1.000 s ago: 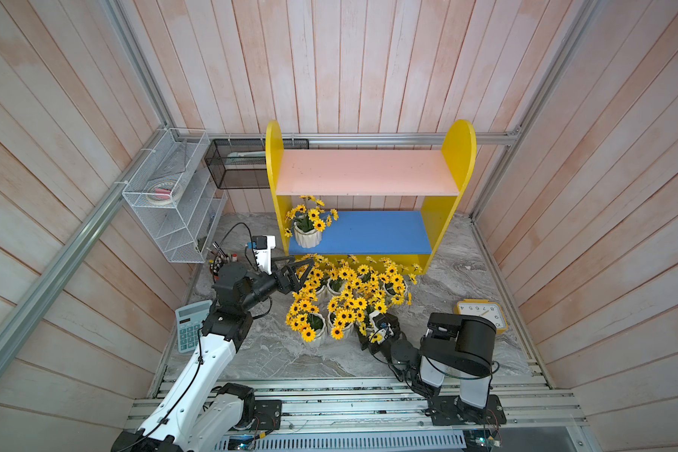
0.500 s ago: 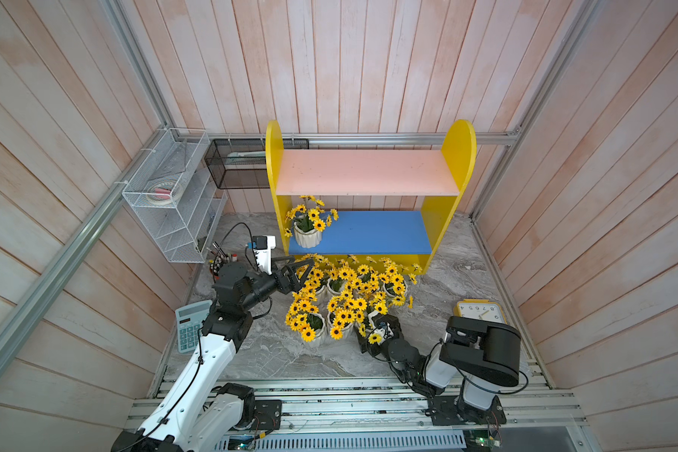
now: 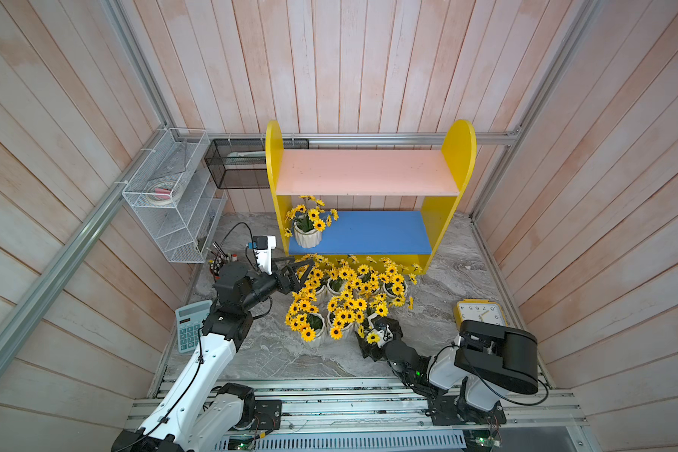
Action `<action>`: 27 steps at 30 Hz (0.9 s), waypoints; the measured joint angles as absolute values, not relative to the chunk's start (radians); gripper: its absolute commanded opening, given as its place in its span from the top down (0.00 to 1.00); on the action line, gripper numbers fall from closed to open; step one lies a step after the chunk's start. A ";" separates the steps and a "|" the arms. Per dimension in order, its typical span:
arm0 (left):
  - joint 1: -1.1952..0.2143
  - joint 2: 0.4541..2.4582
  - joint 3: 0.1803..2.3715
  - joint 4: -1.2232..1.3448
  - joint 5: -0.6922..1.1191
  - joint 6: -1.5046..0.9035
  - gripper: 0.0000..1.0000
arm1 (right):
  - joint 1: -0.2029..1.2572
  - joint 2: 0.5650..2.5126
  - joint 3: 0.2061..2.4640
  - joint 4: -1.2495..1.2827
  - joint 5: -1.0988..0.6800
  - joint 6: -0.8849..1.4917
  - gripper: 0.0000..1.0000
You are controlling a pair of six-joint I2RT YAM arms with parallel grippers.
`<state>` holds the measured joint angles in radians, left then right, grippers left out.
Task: Take the sunflower pots off the shelves
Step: Place the sunflower pot at the center of the board.
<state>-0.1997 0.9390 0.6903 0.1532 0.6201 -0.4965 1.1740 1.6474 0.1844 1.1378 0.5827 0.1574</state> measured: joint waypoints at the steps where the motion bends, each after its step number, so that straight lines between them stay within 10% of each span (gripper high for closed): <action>1: -0.200 0.939 0.690 0.153 0.620 -0.496 0.00 | 1.176 1.636 0.184 1.123 0.582 0.159 0.02; 27: -0.200 0.939 0.691 0.146 0.620 -0.489 0.00 | 1.184 1.362 0.215 0.709 0.511 0.165 0.02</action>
<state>-0.1997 0.9386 0.6907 0.1459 0.6197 -0.4889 1.1843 1.3624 0.2146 0.7094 0.5110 0.1650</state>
